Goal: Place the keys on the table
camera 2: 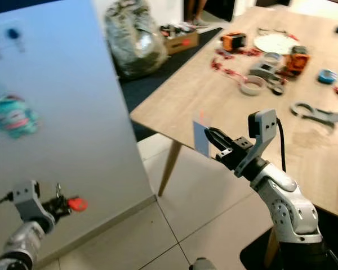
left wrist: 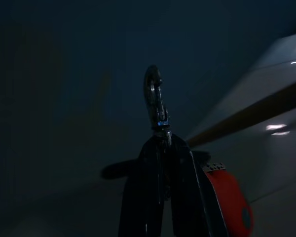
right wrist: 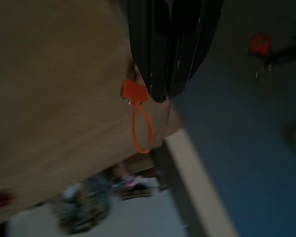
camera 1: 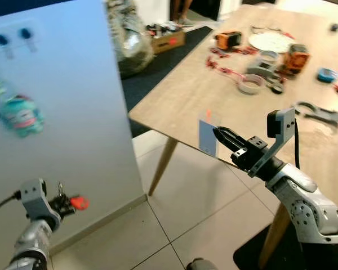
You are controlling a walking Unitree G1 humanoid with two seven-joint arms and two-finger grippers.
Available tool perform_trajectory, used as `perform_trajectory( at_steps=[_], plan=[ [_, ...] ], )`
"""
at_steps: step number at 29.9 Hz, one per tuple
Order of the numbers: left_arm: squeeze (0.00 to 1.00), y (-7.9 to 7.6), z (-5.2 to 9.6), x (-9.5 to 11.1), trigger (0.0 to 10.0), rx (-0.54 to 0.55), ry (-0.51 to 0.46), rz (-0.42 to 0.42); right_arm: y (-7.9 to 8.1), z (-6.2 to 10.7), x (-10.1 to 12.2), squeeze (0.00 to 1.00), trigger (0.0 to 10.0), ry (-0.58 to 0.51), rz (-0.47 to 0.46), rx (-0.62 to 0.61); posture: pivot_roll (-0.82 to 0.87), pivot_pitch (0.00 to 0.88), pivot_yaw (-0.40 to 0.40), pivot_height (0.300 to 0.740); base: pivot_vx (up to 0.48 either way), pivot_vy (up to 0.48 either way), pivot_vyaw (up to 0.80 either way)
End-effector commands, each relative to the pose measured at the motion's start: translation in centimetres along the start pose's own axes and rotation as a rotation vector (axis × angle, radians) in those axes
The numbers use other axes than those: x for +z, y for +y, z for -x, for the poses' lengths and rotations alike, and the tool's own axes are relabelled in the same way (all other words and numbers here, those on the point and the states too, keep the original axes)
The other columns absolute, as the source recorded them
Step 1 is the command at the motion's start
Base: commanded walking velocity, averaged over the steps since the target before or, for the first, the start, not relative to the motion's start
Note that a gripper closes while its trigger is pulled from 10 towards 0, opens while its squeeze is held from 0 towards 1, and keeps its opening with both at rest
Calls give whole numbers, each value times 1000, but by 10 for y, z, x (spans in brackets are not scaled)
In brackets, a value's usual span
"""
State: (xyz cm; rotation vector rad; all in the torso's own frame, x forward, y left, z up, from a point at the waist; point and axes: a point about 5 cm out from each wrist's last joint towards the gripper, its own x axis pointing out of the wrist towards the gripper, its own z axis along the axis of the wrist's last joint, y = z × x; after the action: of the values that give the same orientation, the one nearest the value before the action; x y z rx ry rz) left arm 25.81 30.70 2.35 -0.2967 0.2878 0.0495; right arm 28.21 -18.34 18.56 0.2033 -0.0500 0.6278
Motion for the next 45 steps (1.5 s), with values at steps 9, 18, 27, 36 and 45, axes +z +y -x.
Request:
perform_trajectory(
  at_steps=[9, 18, 27, 36, 45],
  plan=[
    [0, -13, 2, 37, 10000, -402, -161, -9, -9, 4, 8, 0, 10000, -20, 27, -36, -162, 85, 99, 740, 0, 0, -788],
    [0, -33, 9, 63, 10000, -749, -239, -12, -13, 5, 11, 0, 10000, -29, 37, -46, -160, 80, 95, 740, 0, 0, -788],
    [0, -46, 3, 100, 10000, -786, -375, -84, -18, 7, 13, 0, 10000, -34, 47, -66, -160, 72, 92, 740, 0, 0, -788],
    [0, -94, -8, 147, 10000, -853, -572, -134, -20, -1, 18, 0, 10000, -48, 67, -67, -165, 58, 91, 740, 0, 0, -788],
    [0, -144, -14, 175, 10000, -861, -663, -195, -26, -5, 17, 0, 10000, -33, 103, -110, -167, 61, 90, 740, 0, 0, -438]
  ],
)
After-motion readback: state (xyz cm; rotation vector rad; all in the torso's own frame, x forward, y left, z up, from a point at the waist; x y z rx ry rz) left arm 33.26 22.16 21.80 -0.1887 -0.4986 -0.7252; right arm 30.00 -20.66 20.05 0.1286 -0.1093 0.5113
